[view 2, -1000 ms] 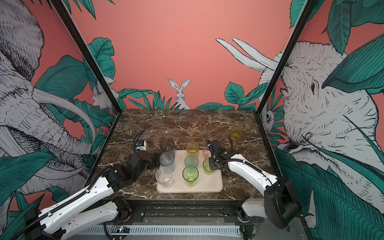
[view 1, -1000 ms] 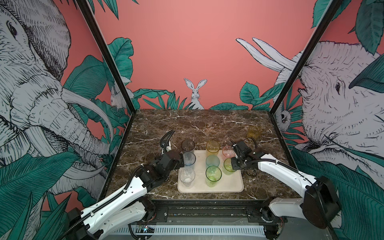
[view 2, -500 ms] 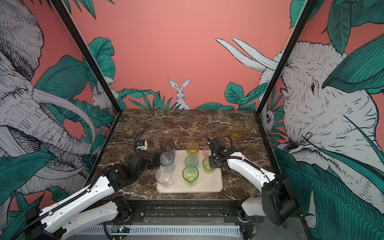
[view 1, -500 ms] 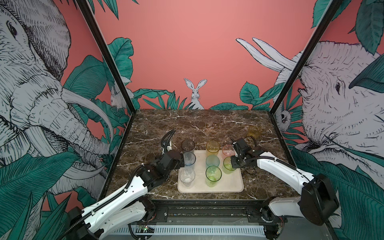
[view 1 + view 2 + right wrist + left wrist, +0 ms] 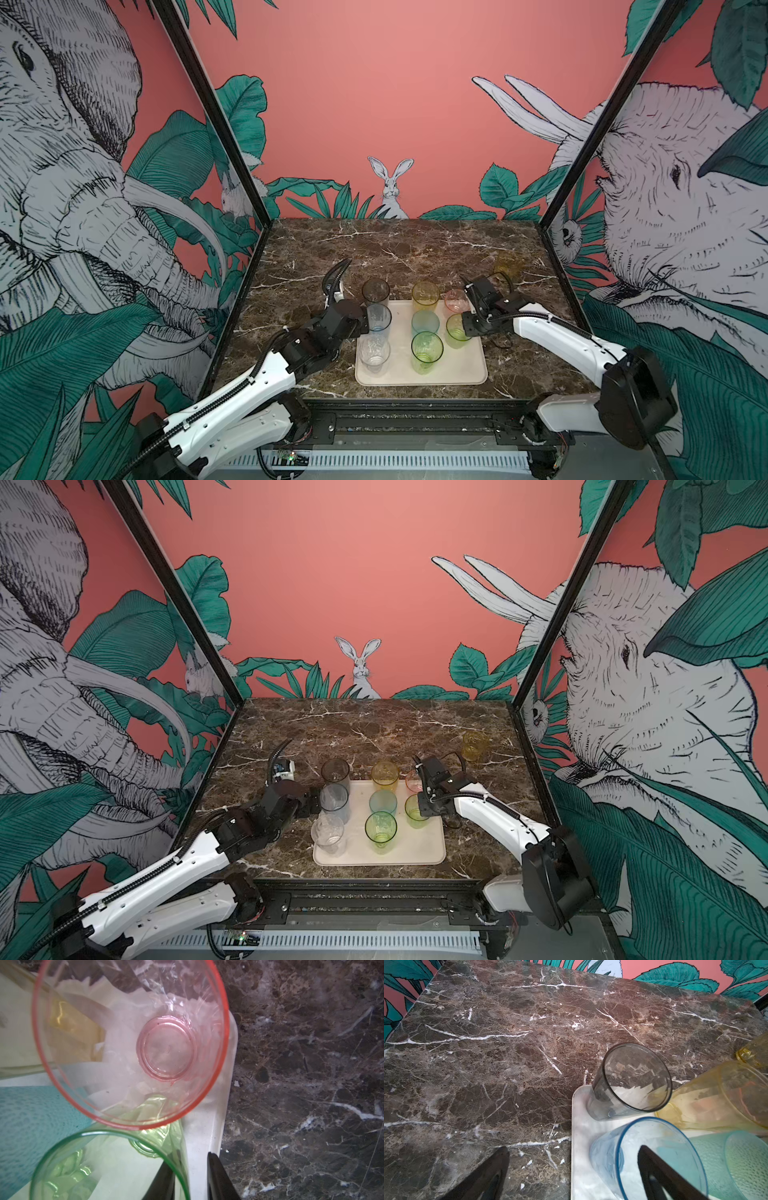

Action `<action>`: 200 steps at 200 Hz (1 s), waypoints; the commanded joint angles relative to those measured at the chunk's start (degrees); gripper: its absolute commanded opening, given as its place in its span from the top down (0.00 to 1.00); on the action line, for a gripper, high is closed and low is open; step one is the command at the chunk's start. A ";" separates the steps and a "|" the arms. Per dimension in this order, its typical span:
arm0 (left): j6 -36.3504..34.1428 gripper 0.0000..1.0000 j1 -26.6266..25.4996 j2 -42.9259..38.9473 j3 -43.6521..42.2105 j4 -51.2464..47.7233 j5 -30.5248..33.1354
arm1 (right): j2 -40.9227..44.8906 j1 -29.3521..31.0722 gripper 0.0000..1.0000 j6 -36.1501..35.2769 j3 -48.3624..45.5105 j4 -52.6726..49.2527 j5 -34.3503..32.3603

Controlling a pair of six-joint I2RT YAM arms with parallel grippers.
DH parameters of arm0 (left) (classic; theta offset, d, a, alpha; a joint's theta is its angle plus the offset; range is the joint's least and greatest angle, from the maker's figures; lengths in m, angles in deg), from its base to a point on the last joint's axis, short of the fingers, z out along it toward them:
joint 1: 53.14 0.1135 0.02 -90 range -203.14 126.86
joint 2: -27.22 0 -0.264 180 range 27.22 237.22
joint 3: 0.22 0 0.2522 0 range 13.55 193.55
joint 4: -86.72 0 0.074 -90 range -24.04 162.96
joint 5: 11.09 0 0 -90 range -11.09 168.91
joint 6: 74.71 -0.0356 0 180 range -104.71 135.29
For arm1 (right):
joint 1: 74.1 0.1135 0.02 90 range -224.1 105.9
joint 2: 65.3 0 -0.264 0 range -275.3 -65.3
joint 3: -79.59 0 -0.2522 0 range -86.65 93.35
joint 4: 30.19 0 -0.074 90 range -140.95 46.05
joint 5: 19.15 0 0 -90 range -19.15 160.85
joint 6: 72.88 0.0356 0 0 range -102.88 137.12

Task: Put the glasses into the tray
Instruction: 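Lower the green glass onto the tray beside the pink glass, then open the right gripper and move it over the yellow glass on the table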

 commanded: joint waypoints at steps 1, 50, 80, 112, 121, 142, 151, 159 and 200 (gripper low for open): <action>0.42 0.03 0.40 -1.03 0.46 0.23 0.92 | 1.65 -0.15 0.64 -0.22 2.61 -2.41 -1.65; 0.51 0.03 0.40 -1.99 -0.17 0.06 1.15 | 4.64 -0.36 0.60 -1.25 7.10 -6.59 -3.09; 0.47 0.03 0.36 -2.48 -0.17 -0.29 1.57 | 5.78 -1.65 0.58 -3.13 11.31 -8.63 -3.74; 0.36 0.03 0.36 -2.95 -0.09 -0.54 1.91 | 6.10 -4.57 0.54 -5.44 15.85 -8.89 -3.73; 0.27 0.03 0.38 -3.04 -0.03 -0.60 2.05 | 5.99 -5.23 0.51 -6.09 17.20 -8.83 -4.21; 0.16 0.03 0.40 -3.18 0.17 -1.06 2.29 | 5.67 -6.98 0.45 -6.96 19.77 -7.89 -7.03; 0.02 0.03 0.36 -3.23 0.26 -1.11 2.51 | 5.40 -7.92 0.43 -7.25 20.78 -7.37 -7.37; -0.13 0.03 0.40 -3.18 0.31 -1.24 2.64 | 4.99 -8.80 0.41 -7.58 21.52 -6.73 -7.64; -0.48 0.02 0.39 -3.32 0.53 -1.53 3.42 | 1.88 -12.80 0.32 -8.41 23.67 -2.75 -11.03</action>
